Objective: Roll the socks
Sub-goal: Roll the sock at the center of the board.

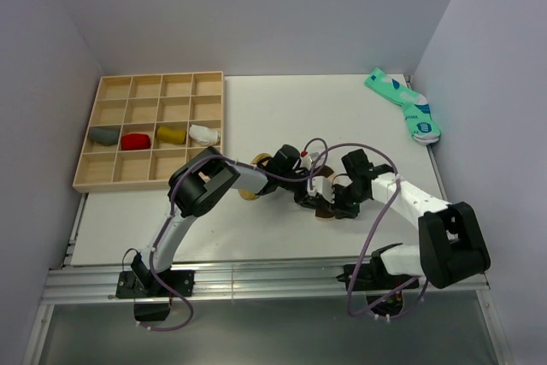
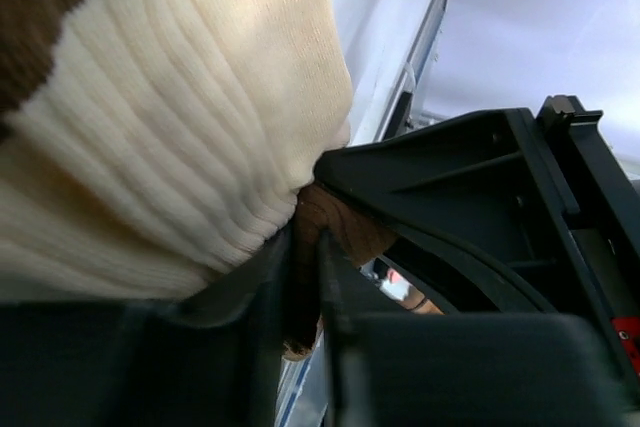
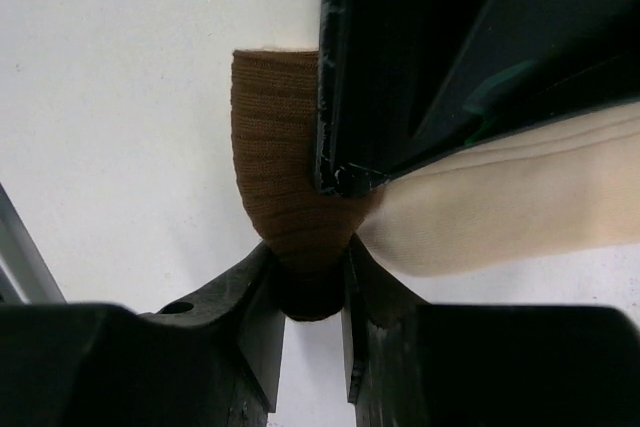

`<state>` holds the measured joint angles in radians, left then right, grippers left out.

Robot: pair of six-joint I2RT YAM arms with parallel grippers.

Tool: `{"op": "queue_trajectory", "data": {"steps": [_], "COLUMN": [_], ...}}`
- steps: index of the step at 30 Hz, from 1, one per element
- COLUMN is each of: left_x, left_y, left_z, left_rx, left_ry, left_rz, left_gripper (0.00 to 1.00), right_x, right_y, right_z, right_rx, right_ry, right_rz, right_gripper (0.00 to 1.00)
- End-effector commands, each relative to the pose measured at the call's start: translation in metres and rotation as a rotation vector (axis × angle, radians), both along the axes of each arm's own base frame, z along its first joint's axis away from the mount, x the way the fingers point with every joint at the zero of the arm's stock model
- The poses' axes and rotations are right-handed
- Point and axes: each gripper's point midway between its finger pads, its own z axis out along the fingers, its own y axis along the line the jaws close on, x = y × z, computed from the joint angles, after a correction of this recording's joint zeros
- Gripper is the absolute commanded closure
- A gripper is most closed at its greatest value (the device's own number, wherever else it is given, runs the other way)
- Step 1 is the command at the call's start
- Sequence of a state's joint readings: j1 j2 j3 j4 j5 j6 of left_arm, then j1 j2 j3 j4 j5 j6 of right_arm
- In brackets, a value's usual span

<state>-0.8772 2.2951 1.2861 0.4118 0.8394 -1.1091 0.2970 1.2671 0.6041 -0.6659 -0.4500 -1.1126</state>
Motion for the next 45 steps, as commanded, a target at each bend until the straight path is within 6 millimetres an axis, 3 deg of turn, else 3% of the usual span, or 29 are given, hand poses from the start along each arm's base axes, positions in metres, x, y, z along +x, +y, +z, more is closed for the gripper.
{"op": "queue_trajectory", "data": {"steps": [1,4,8,10,11,13,22,25,26,27,29,33,38,45], "left_x": [0.005,0.016,0.031,0.038,0.038,0.044,0.042,0.044,0.038,0.040,0.035,0.028,0.021,0.033], "left_y": [0.022,0.024,0.032,0.032,0.039,0.041,0.075,0.082,0.089,0.088,0.093,0.083,0.054,0.024], "left_z": [-0.048,-0.040,-0.034,-0.022,-0.028,-0.016,-0.004,0.013,0.009,0.024,0.031,0.050,0.074,0.083], "left_rx": [0.199,0.192,0.200,0.170,0.187,0.154,0.165,0.123,0.128,0.078,0.048,-0.014,-0.111,-0.179], "left_ry": [-0.055,-0.136,-0.232,-0.268,-0.269,-0.299,-0.443,-0.521,-0.529,-0.575,-0.631,-0.795,-0.978,-1.106], "left_rz": [0.070,0.112,0.194,0.228,0.248,0.279,0.348,0.369,0.369,0.376,0.359,0.286,0.178,0.086], "left_gripper": [0.73,0.62,0.62,0.63,0.63,0.62,0.61,0.61,0.61,0.60,0.61,0.59,0.54,0.47], "right_x": [0.002,-0.002,-0.005,-0.008,-0.006,-0.009,-0.007,0.000,0.000,-0.004,0.004,0.011,0.020,0.021], "right_y": [0.006,0.003,0.001,0.001,0.001,0.001,0.003,0.002,0.003,0.000,0.000,-0.004,0.001,0.001], "right_z": [0.003,-0.001,-0.004,-0.006,-0.005,-0.005,0.003,0.009,0.007,0.009,0.009,0.012,0.020,0.024], "right_rx": [0.004,-0.018,-0.029,-0.037,-0.035,-0.032,-0.024,-0.020,-0.012,-0.010,-0.005,-0.017,-0.005,-0.014], "right_ry": [0.052,0.104,0.143,0.175,0.182,0.218,0.374,0.428,0.470,0.516,0.563,0.657,0.710,0.734], "right_rz": [-0.018,-0.044,-0.067,-0.075,-0.077,-0.081,-0.107,-0.122,-0.126,-0.133,-0.148,-0.191,-0.213,-0.224], "right_gripper": [0.82,0.86,0.87,0.87,0.87,0.87,0.87,0.87,0.87,0.87,0.87,0.87,0.87,0.86]}}
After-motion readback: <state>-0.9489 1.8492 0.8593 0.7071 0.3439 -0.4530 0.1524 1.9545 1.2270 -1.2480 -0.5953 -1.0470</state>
